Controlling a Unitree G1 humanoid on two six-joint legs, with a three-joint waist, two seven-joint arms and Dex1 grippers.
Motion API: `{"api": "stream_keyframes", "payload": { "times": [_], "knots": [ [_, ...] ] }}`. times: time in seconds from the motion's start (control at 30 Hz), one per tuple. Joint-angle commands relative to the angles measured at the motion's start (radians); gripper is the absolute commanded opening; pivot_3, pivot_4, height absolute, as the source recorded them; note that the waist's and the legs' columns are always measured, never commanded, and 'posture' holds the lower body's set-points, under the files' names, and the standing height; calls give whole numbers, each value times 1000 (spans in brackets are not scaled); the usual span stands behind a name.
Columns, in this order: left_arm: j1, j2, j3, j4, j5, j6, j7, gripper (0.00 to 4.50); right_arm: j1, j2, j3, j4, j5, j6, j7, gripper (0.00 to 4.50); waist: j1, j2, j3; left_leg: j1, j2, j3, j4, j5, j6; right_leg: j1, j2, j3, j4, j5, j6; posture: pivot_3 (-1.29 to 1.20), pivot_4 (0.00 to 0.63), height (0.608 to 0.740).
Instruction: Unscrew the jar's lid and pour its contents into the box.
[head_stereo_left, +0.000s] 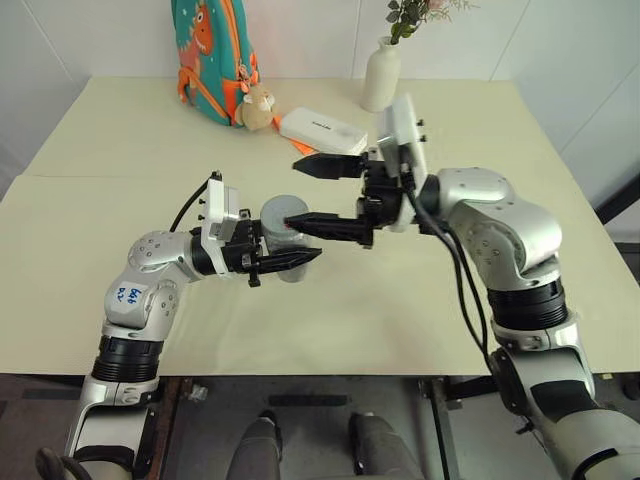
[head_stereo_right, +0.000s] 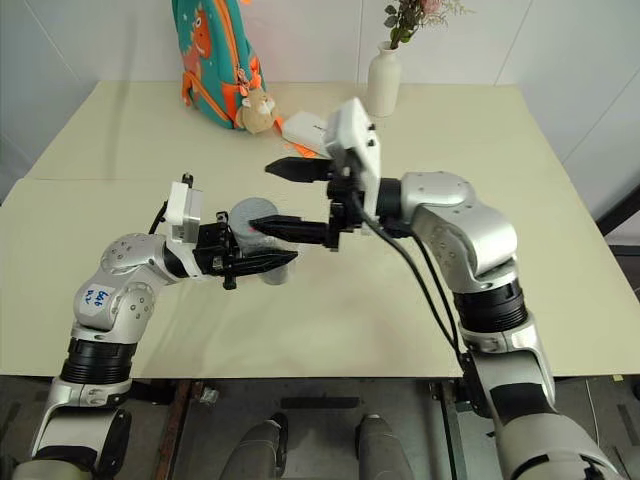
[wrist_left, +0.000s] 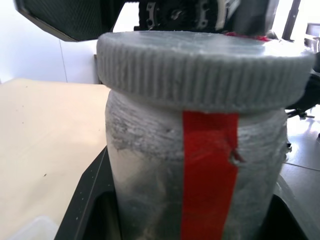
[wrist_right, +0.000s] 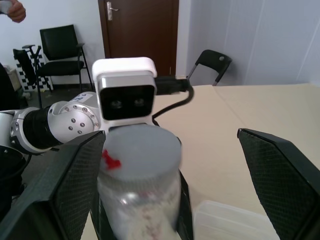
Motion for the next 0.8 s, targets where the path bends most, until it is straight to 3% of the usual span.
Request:
{"api": "stream_keyframes", "payload": {
  "times": [0.03, 0.37, 0.8],
  "knots": [
    [-30, 2, 10, -1, 16, -28, 2, 1967, -27, 25, 18, -51, 1, 22, -24, 4450, 0, 0, 0, 0, 0, 0, 0, 0, 0, 0, 0, 0, 0, 0, 0, 0, 150, 740],
    [-28, -12, 5, -5, 18, -27, 6, 1967, -52, 85, 40, -38, -30, 42, -96, 4450, -1, 0, 0, 0, 0, 0, 0, 0, 0, -1, 0, 0, 1, 0, 0, 0, 150, 740],
    [-25, -30, 3, -10, 14, -25, 16, 1967, -52, -13, 25, 107, -138, -99, -16, 4450, 0, 0, 0, 0, 0, 0, 0, 0, 0, -1, 0, 0, 1, 0, 0, 0, 150, 740]
  ]
}}
